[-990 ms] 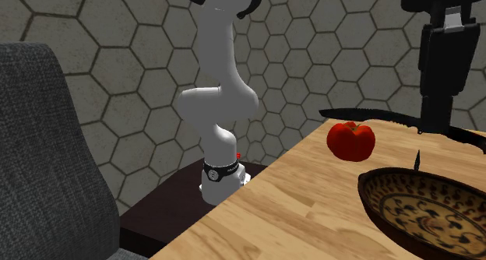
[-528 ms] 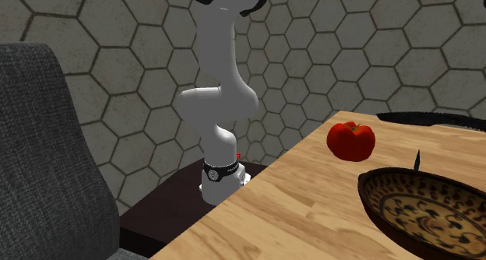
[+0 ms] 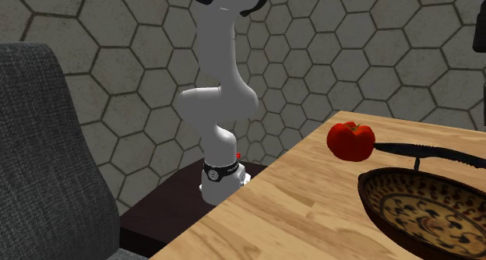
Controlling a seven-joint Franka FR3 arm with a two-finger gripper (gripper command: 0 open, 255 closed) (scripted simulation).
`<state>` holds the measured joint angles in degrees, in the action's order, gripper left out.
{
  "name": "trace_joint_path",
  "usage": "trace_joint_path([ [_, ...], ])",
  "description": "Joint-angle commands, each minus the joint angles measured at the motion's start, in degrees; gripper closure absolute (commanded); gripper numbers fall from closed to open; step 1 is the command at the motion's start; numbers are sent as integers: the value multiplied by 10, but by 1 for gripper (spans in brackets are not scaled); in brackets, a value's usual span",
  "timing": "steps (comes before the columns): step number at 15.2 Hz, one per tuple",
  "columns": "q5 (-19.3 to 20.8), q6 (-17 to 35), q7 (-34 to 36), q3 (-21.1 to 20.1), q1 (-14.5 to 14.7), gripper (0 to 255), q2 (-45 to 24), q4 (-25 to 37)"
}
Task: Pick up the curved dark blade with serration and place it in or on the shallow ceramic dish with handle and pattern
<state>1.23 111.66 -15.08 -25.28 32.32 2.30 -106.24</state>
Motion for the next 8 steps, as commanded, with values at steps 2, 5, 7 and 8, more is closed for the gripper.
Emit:
trace_joint_path([
  [2, 0, 23, 1, 0, 0, 255, 0, -23],
  [5, 2, 46, 3, -1, 0, 255, -3, -43],
  [7, 3, 55, 3, -1, 1, 255, -4, -51],
  [8, 3, 55, 3, -1, 1, 255, -4, -51],
])
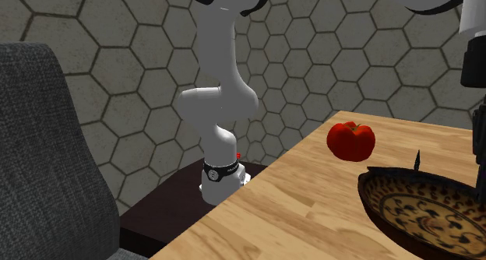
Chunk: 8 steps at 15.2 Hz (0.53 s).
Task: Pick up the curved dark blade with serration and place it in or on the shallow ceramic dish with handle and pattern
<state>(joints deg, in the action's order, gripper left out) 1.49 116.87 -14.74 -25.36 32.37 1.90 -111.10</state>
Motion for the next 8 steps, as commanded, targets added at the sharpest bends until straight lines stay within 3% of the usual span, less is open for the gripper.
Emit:
trace_joint_path([
  [1, 0, 2, 0, 0, 0, 255, 0, -2],
  [6, 0, 2, 0, 0, 0, 255, 0, -2],
  [7, 0, 2, 0, 0, 0, 0, 0, -2],
  [8, 0, 2, 0, 0, 0, 0, 0, -2],
])
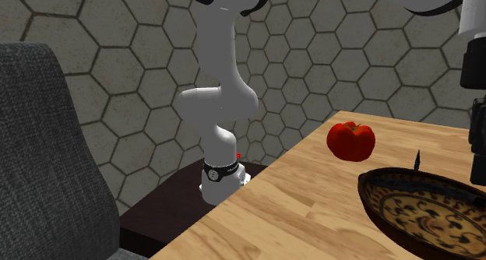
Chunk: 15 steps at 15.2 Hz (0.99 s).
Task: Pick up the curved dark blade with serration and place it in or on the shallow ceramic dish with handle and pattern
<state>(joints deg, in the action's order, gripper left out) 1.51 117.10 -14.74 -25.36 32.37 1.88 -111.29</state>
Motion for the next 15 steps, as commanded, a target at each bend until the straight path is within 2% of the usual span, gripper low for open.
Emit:
trace_joint_path([
  [1, 0, 0, 0, 0, 0, 0, 0, 0],
  [4, 0, 0, 0, 0, 0, 0, 0, 0],
  [8, -10, -69, -7, 2, -1, 0, 20, 52],
  [15, -10, -69, -7, 2, -1, 0, 20, 52],
])
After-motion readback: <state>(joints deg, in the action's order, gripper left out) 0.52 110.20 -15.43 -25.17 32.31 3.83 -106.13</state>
